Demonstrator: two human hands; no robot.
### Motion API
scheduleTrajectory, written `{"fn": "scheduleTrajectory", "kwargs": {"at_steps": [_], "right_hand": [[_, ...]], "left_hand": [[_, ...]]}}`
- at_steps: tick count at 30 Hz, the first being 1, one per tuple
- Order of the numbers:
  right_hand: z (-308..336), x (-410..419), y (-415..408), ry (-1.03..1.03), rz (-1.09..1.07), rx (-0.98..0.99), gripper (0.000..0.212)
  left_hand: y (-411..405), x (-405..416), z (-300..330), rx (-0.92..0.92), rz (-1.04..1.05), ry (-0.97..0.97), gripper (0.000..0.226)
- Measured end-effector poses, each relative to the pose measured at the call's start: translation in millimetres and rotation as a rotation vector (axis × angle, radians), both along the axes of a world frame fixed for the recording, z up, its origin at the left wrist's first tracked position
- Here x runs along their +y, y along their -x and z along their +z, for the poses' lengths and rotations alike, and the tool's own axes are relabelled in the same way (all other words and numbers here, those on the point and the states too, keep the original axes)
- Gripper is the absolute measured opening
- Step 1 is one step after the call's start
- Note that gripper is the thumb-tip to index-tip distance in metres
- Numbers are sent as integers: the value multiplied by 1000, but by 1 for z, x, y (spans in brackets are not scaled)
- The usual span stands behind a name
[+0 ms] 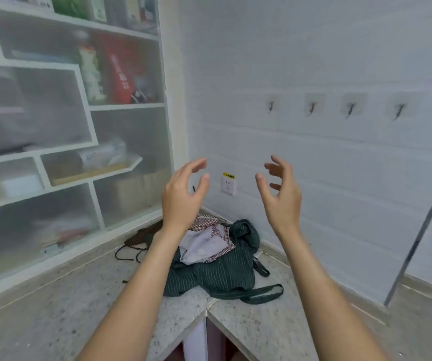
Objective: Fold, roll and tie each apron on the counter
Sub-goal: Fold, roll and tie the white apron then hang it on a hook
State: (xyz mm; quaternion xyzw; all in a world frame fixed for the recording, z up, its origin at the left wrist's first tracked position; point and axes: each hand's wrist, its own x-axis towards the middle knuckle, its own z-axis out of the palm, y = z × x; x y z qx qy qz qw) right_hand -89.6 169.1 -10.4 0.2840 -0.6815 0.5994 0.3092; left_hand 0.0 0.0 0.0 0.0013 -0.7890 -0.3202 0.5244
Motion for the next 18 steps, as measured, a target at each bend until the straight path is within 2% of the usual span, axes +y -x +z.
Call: {"fn": "scheduleTrajectory", "kwargs": {"at_steps": [2,4,7,10,15,18], "right_hand": [[-28,-13,8,-127,8,-98,42],[-66,-22,16,-352,41,-168,41],[-119,-30,31,-722,43,-174,36],[-165,-34,49,-1020,148,-229,33],[-214,-42,84,-1273,400,-397,34],[-234,-45,100,-1274,475,-476,31]], "left_hand": [[9,-16,-25,-155,-30,-92,34],[19,-37,-61,-367,-58,-157,33],[33,-65,-115,-645,-8,-102,32],[40,-83,-160,-908,19,21,32],[52,-112,-218,-1260,120,336,36],[48,-122,-243,-1362,113,235,29]]}}
